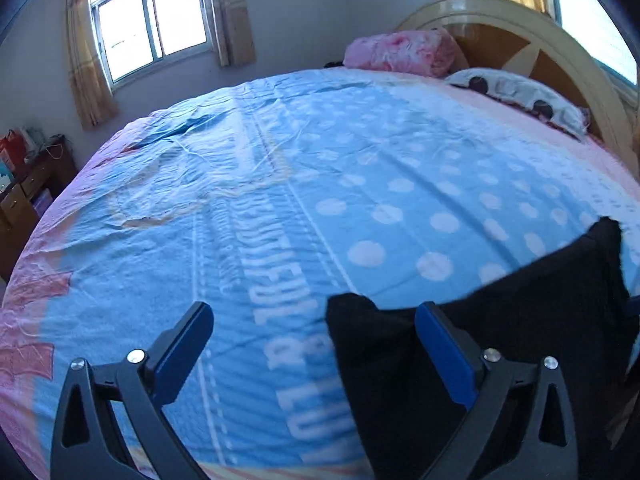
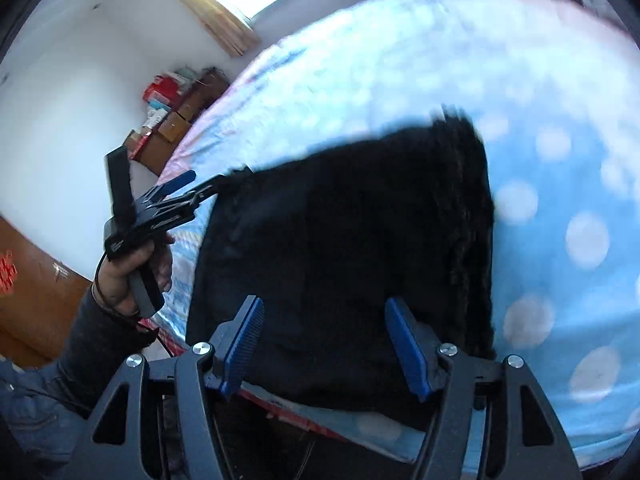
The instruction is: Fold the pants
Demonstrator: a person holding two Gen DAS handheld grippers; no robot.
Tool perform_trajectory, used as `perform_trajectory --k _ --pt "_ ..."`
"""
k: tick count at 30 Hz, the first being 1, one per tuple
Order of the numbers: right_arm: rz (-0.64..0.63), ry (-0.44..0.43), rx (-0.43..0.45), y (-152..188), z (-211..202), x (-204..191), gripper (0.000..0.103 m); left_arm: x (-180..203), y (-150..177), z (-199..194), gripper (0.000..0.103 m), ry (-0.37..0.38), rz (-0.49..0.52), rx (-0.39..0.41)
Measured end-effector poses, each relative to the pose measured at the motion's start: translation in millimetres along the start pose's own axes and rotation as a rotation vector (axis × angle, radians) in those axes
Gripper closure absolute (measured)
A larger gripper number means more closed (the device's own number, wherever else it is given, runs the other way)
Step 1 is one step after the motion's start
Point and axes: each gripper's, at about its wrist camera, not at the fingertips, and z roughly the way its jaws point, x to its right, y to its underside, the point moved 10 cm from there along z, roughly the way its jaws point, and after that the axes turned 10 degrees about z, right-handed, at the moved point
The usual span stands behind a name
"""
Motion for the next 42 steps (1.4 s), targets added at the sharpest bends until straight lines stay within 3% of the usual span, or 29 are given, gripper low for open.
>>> perform_trajectory --k 2,6,11,16,19,21,25,30,35,38,42 --pt "-0.009 -0.019 0.014 -3.6 -0.5 -4.0 0.038 4.7 3.6 18.6 0.000 -0.009 0.033 -0.048" --pt "0.067 0.084 -0.016 -1.0 18.9 33.5 0.038 10.5 7.9 41.9 0.000 -0.026 0.050 -0.100" --pt "0.095 0.011 -0.010 0.1 13.9 42.2 0.038 11.8 3.3 49.0 0.000 -0.039 0.037 -0.101" --pt "0.084 0.030 -0.004 -0.8 6.7 38.0 0.038 6.2 -2.7 33.2 0.000 -0.060 0.031 -0.088" --pt "0.036 0.073 0.053 -2.3 -4.6 27.6 0.038 3.9 -12.1 0.3 0.000 -0.062 0.012 -0.023" --pt "0.006 0.080 0.098 -8.4 -12.9 19.4 0.038 8.2 -16.6 -23.2 0.000 -0.037 -0.006 0.021" --pt "-0.044 0.064 0.126 -19.6 -13.7 -2.1 0.038 33.8 -7.4 -43.6 0.000 0.027 0.013 0.030" --pt "-0.086 0.115 0.133 -34.6 5.6 -5.3 0.038 68.0 23.9 -37.4 0.000 0.081 0.038 -0.030" --pt "0.013 0.159 0.041 -36.5 36.3 25.9 0.038 76.3 47.0 -10.4 0.000 0.126 0.013 -0.086" --pt "-0.005 0.153 0.050 -36.0 33.2 24.4 0.038 72.8 44.5 -3.5 0.000 0.184 -0.032 -0.099" --pt "-0.020 0.118 0.126 -41.7 5.5 12.7 0.038 59.8 21.2 -15.4 0.000 0.113 0.011 -0.037"
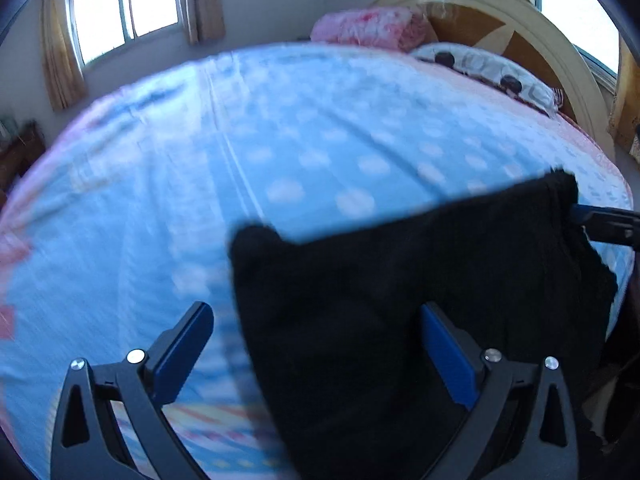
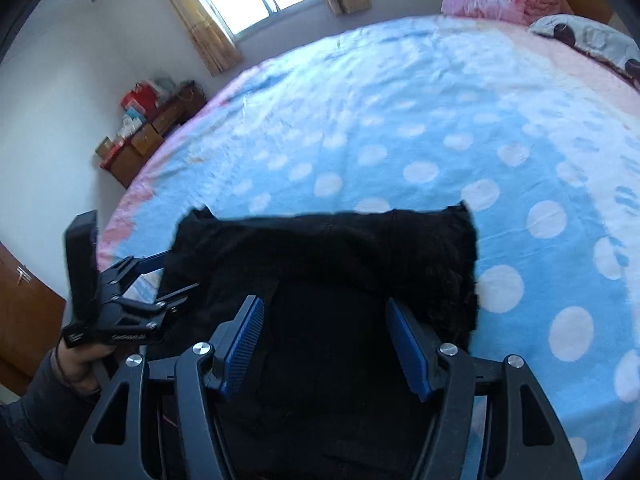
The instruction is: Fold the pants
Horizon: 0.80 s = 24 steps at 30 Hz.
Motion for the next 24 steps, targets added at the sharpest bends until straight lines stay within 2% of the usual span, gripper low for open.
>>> perform_trajectory --k 3,6,8,9,11,14,16,18,20,22,24 --pt "-0.033 -0.023 0.020 -9.1 -4.5 -7.7 0.038 -18.2 -16.7 -0.9 0.000 -0.030 -0.020 0.026" --pt "-0.031 0.008 0.008 -19.9 11.7 0.3 0.038 -35.5 -22.4 11.2 0.000 -0.085 -0.026 0.012" --pt "0.017 0.037 -0.043 -21.3 29.0 14.6 0.038 -37.9 -15.6 33.8 0.000 -0.073 -0.016 -0.050" --pt "0.052 0.038 -0.070 -21.3 38.7 23.0 0.038 -37.7 -13.2 40.1 0.000 -0.066 -0.023 -0.051" --pt "0.091 -0.001 -0.050 -26.3 41.9 27.9 0.038 -38.2 -13.0 46.4 0.000 -0.055 -0.038 -0.040" --pt "0.122 -0.035 -0.050 -27.7 38.0 29.7 0.038 -39.2 -14.4 39.3 0.000 -0.045 -0.070 -0.028" --pt "0.132 -0.027 -0.026 -25.1 21.9 27.0 0.038 -39.7 -14.1 13.8 0.000 -0.063 -0.083 0.022" --pt "0.089 -0.019 0.006 -14.8 -2.1 15.9 0.038 -36.0 -8.8 -12.7 0.000 -0.047 -0.096 0.059" --pt "0.069 -0.048 0.006 3.2 -20.1 4.5 0.038 -24.0 4.9 -37.7 0.000 -0.004 -0.120 0.094" --pt "0.058 -0.075 -0.034 30.7 -30.5 -3.6 0.038 -8.1 23.8 -50.3 0.000 0.024 -0.118 0.089" --pt "0.035 -0.044 -0.070 58.0 -30.8 -3.5 0.038 16.4 50.1 -47.6 0.000 0.053 -0.091 0.050"
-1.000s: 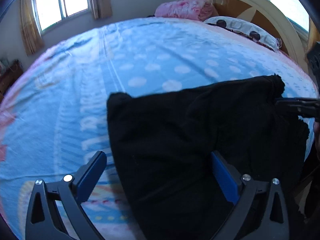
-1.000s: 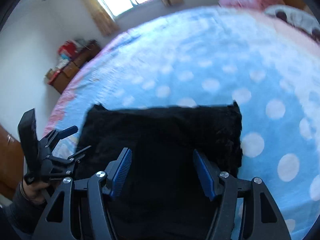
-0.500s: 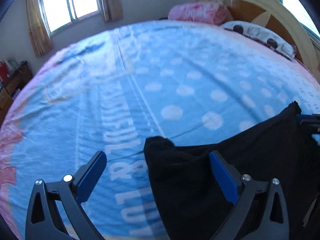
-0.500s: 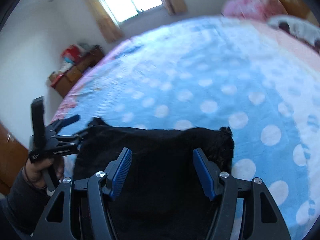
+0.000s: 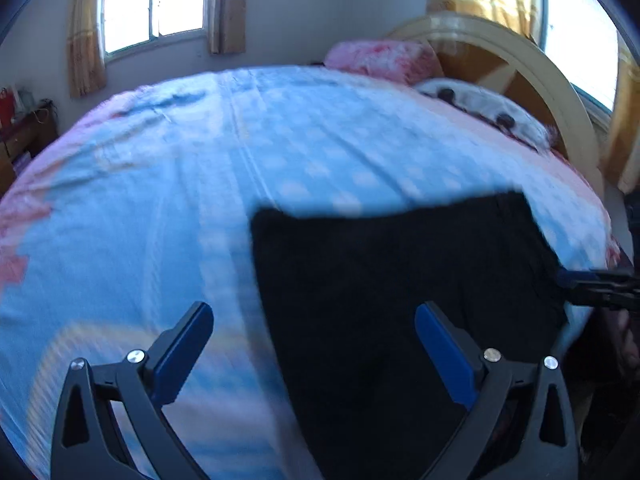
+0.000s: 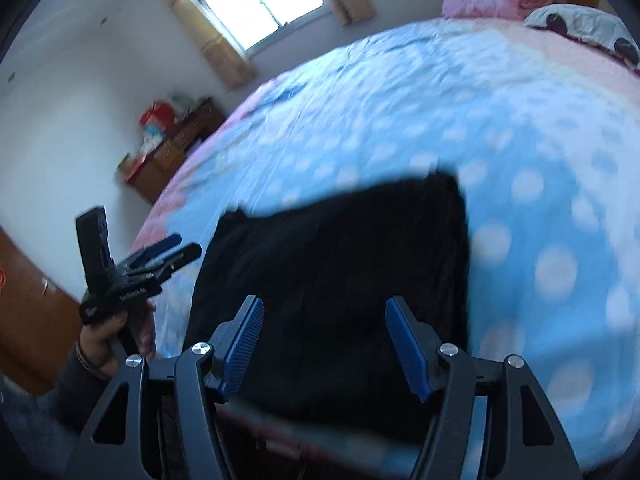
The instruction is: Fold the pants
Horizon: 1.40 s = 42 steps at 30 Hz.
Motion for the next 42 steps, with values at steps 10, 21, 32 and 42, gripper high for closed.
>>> perform_trajectory --k 10,21,32,42 --pt "-0.019 0.043 0.005 10.7 -2.1 3.2 0.038 2.8 18.7 12.2 0.000 -0.004 -0.038 -0.037" --pt "0.225 0.043 0.064 -20.3 -11.2 71.5 0.037 -31.5 12.3 15.6 0.000 -0.070 -0.117 -0.023" --pt "0.180 0.034 0.070 -18.8 14.8 61.0 0.036 -16.1 9.5 33.6 0.000 -0.021 -0.119 -0.027" --pt "0.090 0.068 0.053 -13.8 18.1 51.2 0.036 -8.4 6.8 37.1 0.000 -0.017 -0.083 -0.018"
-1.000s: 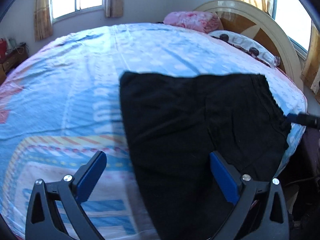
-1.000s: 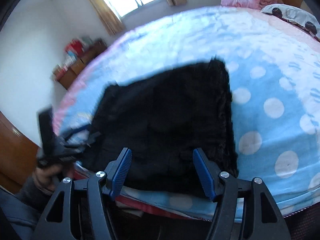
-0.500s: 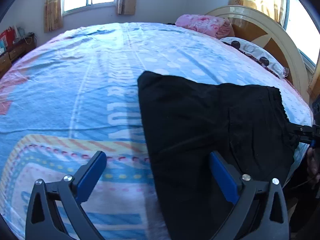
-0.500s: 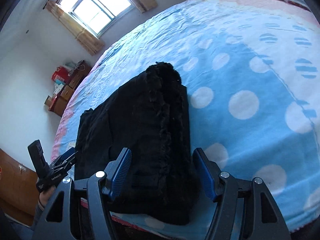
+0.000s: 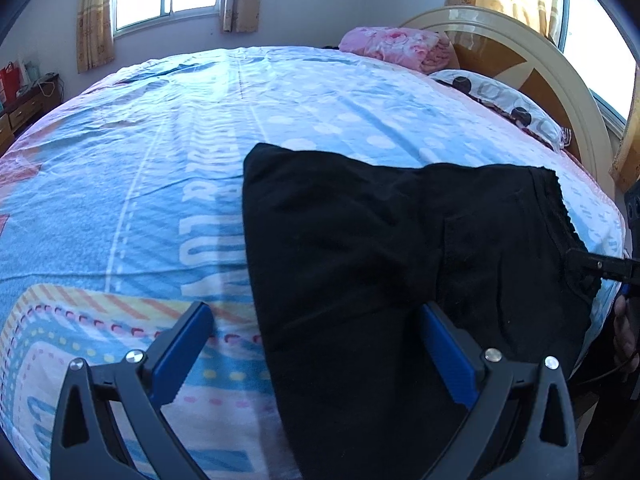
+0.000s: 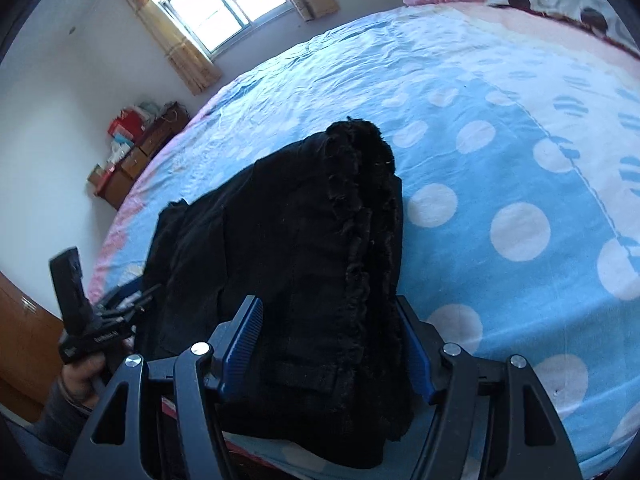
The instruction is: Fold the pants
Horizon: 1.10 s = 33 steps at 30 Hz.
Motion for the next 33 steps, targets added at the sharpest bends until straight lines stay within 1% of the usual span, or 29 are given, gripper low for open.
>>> perform_trajectory --k 3,5,6,8,10,11,13,15,17,18,19,20,21,22,23,24,26,27,28,29,30,31,32,33 --pt "0.042 -0.040 0.019 -8.9 -0.4 4.9 0.038 1.2 -2.1 0.6 0.000 0.013 0.005 -0.010" --pt "0.068 -0.056 0.009 -8.2 -1.5 6.5 0.040 1.9 -1.1 0.3 0.000 0.023 0.016 -0.025" --pt "0.053 -0.047 0.004 -6.4 -2.5 5.2 0.042 2.2 0.7 -1.1 0.000 0.033 0.023 -0.032" --pt "0.013 -0.026 -0.017 0.7 -4.1 0.9 0.042 1.8 3.1 -2.2 0.000 0.044 0.027 -0.031" --pt "0.007 -0.010 -0.014 -0.3 -3.8 5.1 0.046 2.0 2.2 0.2 0.000 0.040 0.044 -0.032" --pt "0.045 -0.023 -0.008 -5.5 -2.6 11.2 0.049 1.8 0.3 2.0 0.000 0.038 0.049 -0.035" --pt "0.131 -0.078 -0.018 -11.9 0.6 19.0 0.051 3.7 -3.7 5.0 0.000 0.055 0.048 -0.047" --pt "0.090 -0.052 -0.030 -8.3 1.3 15.1 0.051 5.1 -4.2 5.2 0.000 0.060 0.056 -0.057" --pt "0.046 -0.061 -0.054 1.5 -0.6 1.9 0.051 6.5 -2.6 4.3 0.000 0.056 0.068 -0.054" --pt "0.007 -0.042 -0.048 4.0 -1.3 -2.6 0.052 6.3 -3.1 4.1 0.001 0.057 0.065 -0.050" --pt "-0.017 -0.004 -0.034 2.6 0.2 0.1 0.054 6.5 -3.8 4.0 0.002 0.059 0.061 -0.045" --pt "-0.001 0.001 -0.031 0.2 2.5 4.5 0.057 8.1 -5.3 3.8 0.008 0.064 0.060 -0.039" --pt "0.077 -0.039 -0.034 -4.6 5.9 12.3 0.058 11.0 -6.9 3.5 0.016 0.069 0.064 -0.036" --pt "0.120 -0.064 -0.036 -6.5 7.2 14.9 0.058 14.5 -8.2 2.8 0.021 0.074 0.071 -0.033" --pt "0.101 -0.059 -0.033 -6.0 6.6 10.1 0.062 17.8 -9.4 1.6 0.024 0.071 0.083 -0.030" --pt "0.033 -0.039 -0.024 -2.6 4.2 -0.8 0.063 18.9 -9.8 1.9 0.024 0.069 0.090 -0.031" --pt "-0.036 -0.022 -0.019 1.7 2.2 -12.2 0.063 17.4 -8.8 2.7 0.024 0.082 0.089 -0.023" --pt "-0.022 -0.010 -0.021 -0.5 3.3 -6.7 0.066 16.2 -8.5 2.3 0.025 0.094 0.082 -0.017" --pt "0.035 -0.026 -0.032 -3.1 6.2 3.1 0.066 15.8 -8.7 1.8 0.027 0.100 0.077 -0.012" --pt "0.087 -0.062 -0.047 -4.1 9.1 9.3 0.068 15.3 -8.7 1.1 0.032 0.097 0.074 -0.009" --pt "0.117 -0.093 -0.055 -4.2 11.0 12.1 0.069 15.7 -9.5 -0.4 0.044 0.098 0.071 -0.004" --pt "0.097 -0.085 -0.047 -3.1 8.9 8.5 0.070 16.9 -10.7 -3.1 0.051 0.106 0.069 0.003" --pt "0.059 -0.066 -0.035 -1.9 5.3 2.0 0.072 16.5 -11.9 -6.0 0.060 0.105 0.065 0.008" --pt "0.014 -0.054 -0.017 -1.4 -0.9 -7.4 0.074 15.2 -12.5 -8.3 0.065 0.112 0.049 0.011"
